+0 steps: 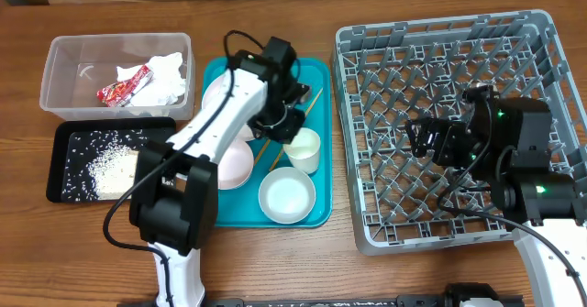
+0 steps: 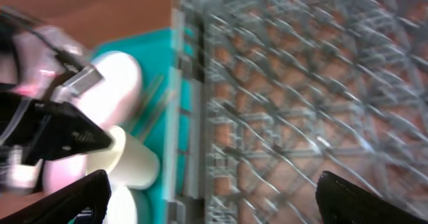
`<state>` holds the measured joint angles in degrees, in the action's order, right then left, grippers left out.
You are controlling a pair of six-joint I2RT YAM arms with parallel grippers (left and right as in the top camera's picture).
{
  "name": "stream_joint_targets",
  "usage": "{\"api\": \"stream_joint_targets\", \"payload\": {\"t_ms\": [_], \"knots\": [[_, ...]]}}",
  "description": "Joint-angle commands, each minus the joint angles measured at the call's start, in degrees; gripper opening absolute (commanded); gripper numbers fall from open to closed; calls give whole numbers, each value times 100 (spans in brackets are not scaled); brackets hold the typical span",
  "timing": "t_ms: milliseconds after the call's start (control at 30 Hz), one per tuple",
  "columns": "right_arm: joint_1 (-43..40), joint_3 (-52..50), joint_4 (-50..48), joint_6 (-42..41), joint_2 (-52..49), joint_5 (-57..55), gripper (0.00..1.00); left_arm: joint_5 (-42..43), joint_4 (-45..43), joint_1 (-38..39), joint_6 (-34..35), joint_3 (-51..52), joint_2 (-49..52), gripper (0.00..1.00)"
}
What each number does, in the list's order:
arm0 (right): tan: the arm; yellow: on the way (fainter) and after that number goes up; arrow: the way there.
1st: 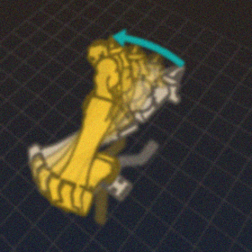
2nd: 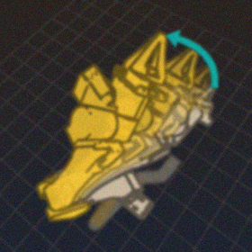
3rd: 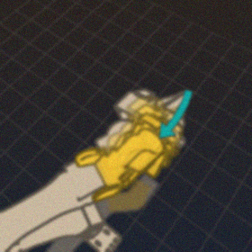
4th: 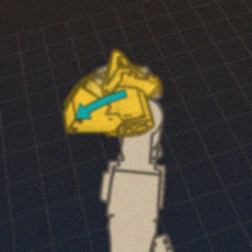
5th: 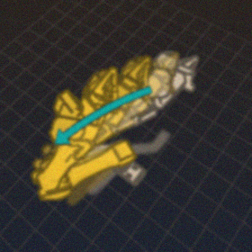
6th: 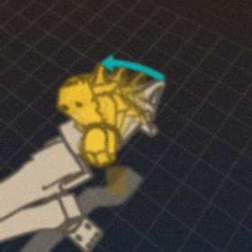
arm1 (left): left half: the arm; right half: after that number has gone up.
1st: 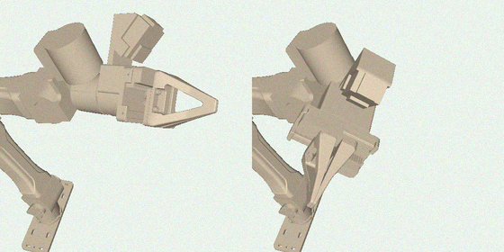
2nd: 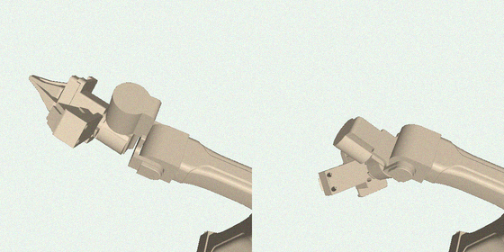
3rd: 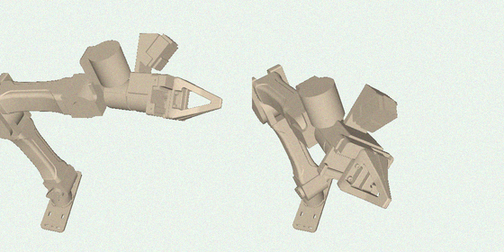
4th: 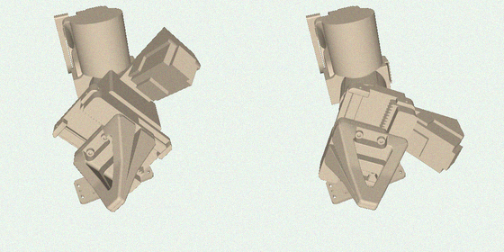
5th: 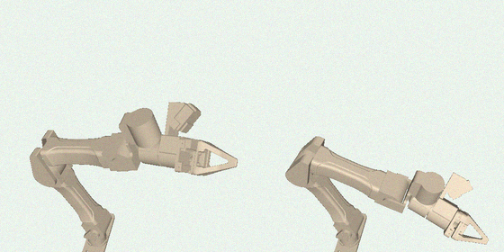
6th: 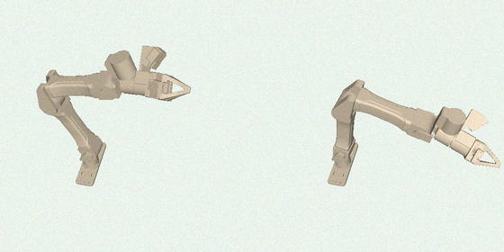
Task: Sort waste into correct bins and load items into the dishwasher
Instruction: 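Lift the white cup with the left gripper and hand it to the right gripper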
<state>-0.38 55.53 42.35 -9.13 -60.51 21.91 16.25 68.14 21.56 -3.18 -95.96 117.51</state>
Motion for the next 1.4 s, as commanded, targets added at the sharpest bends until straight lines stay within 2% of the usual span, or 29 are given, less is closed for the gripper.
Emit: {"api": "stream_joint_targets", "payload": {"t_ms": [0, 33, 67, 100, 300, 333, 400, 467, 867, 1000, 1133, 1233, 1333, 1367], "knots": [[9, 79, -717, -470, -33, 1375, 100, 1969, 863, -839, -745, -964, -31, 4], [44, 31, -1058, -634, -92, 1676, 100, 2590, 1071, -1001, -990, -1104, -31, 4], [179, -4, -1626, -879, -295, 2127, 100, 3991, 1556, -1364, -1576, -1340, -31, 4], [299, -4, -1947, -977, -459, 2345, 100, 4607, 1825, -1580, -1808, -1399, -31, 4], [1311, -4, -4269, -1740, -1908, 3442, 98, 5709, 2859, -1864, -2579, -1403, -31, 4], [1377, -4, -4540, -1878, -2068, 3609, 98, 5729, 2870, -1864, -2573, -1403, -31, 4], [1543, -4, -5718, -2413, -2575, 4271, 93, 5840, 2872, -1864, -2575, -1403, -28, 4], [1668, -4, -6203, -2695, -2726, 4376, 91, 5967, 2870, -1864, -2555, -1403, -31, 4], [1998, -4, -6660, -2695, -2732, 4199, 76, 6137, 2870, -1808, -2557, -1403, -28, 4], [1998, -4, -6933, -2739, -2732, 3917, 77, 6116, 2870, -1703, -2557, -1401, -28, 4], [1998, -4, -7003, -2732, -2732, 3810, 84, 6116, 2872, -1696, -2555, -1401, -28, 4], [1998, -4, -7106, -2734, -2732, 3810, 83, 6116, 2870, -1698, -2555, -1401, -28, 4], [1998, -4, -7101, -2734, -2732, 3814, 66, 6118, 2870, -1698, -2555, -1401, -28, 4], [1998, -4, -7101, -2734, -2732, 3814, 63, 6118, 2870, -1698, -2555, -1401, -28, 11]]}}
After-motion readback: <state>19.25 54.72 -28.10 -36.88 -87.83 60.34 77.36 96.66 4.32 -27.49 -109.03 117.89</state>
